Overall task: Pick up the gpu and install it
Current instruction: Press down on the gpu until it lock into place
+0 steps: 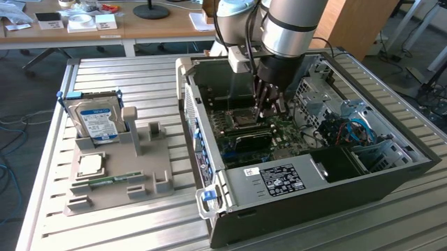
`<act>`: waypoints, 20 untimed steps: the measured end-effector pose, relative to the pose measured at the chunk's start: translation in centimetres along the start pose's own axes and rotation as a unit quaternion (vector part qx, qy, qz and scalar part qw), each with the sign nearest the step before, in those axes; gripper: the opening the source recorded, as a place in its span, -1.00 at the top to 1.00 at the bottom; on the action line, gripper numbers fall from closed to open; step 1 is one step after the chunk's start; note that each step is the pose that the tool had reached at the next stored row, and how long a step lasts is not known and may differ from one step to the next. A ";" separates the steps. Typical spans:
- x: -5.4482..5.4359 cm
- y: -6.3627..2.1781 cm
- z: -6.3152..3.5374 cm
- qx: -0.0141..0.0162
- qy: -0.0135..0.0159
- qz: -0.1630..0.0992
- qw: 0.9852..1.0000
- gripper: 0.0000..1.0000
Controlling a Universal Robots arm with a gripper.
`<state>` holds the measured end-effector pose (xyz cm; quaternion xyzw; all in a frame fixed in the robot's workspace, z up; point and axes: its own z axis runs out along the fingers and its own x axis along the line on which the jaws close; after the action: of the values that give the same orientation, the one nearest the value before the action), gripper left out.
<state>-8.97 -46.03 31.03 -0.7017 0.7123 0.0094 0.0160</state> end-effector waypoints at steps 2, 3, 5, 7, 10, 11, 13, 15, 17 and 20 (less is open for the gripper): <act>-0.1 0.01 0.05 0.000 0.000 0.000 1.000 0.79; -0.2 0.02 0.08 0.000 0.000 0.000 1.000 0.79; -0.2 0.28 0.09 0.000 0.000 0.000 1.000 0.79; -0.2 0.67 0.09 0.000 0.000 0.000 1.000 0.79; -0.2 1.36 0.16 0.000 0.000 0.001 1.000 0.79; -0.2 1.46 0.27 0.000 0.000 0.001 1.000 0.79; -0.2 1.54 0.55 0.000 0.000 0.001 1.000 0.79; -0.2 1.59 0.76 0.000 0.000 0.001 1.000 0.79; -0.2 1.61 0.77 0.000 0.000 0.001 1.000 0.79; -0.2 1.61 0.78 0.000 0.000 0.001 1.000 0.79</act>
<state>-10.57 -45.76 30.24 -0.7011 0.7129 0.0094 0.0159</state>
